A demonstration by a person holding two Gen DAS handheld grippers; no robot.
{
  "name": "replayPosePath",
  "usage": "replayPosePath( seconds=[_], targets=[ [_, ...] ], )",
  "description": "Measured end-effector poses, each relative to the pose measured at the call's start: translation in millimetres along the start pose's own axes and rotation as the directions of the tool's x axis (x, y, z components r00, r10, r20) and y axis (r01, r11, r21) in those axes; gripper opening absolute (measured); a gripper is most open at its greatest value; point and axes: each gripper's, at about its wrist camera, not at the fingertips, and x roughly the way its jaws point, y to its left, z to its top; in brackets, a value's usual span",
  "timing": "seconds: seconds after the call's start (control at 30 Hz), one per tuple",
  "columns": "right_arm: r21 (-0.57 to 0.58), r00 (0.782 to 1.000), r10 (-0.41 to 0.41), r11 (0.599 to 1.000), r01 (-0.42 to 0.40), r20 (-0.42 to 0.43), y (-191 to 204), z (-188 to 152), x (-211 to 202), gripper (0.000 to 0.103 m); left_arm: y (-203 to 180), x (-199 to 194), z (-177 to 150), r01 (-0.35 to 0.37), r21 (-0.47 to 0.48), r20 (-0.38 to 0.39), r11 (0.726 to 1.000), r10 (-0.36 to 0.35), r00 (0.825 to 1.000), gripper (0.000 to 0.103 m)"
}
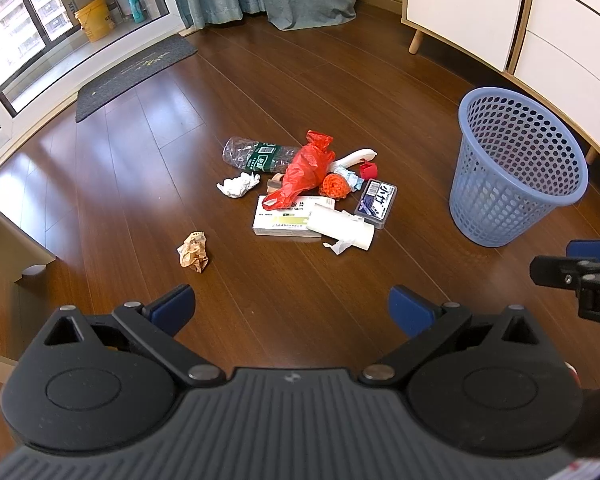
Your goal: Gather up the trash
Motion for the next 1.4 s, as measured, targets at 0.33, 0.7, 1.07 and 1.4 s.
replayPosePath(
  seconds=[0.33,0.7,1.07,1.4],
  targets=[
    [-0.002,1.000,0.000,1.000,0.000,-0.001,0.1,0.1,-0.8,0.042,-0.4,-0.1,0.2,-0.001,-0.001,-0.001,1.000,0.001,1.000,0.102],
    [-0.007,1.000,0.002,1.000,-0.002,-0.003,2.0,-0.4,-1.0,0.042,-0.8,0.3,-0.1,0.000,0.000,0.000,1.000,0.000,1.000,0.102],
    [-0.007,1.000,0.000,1.000,0.000,0.001,3.2,-1.2,-2.5,0.042,-1.0,0.4,-0.3,-0.003,-0.001,-0.002,1.000,0.003,1.000,0.102],
    [-0.006,1.000,-0.007,1.000,0.007,0.006,-3.6,-1.6,-5.6,0.042,2.2,-4.8,-2.2,-0.015,-0.002,0.004,1.000,0.015,1.000,0.102]
  ],
)
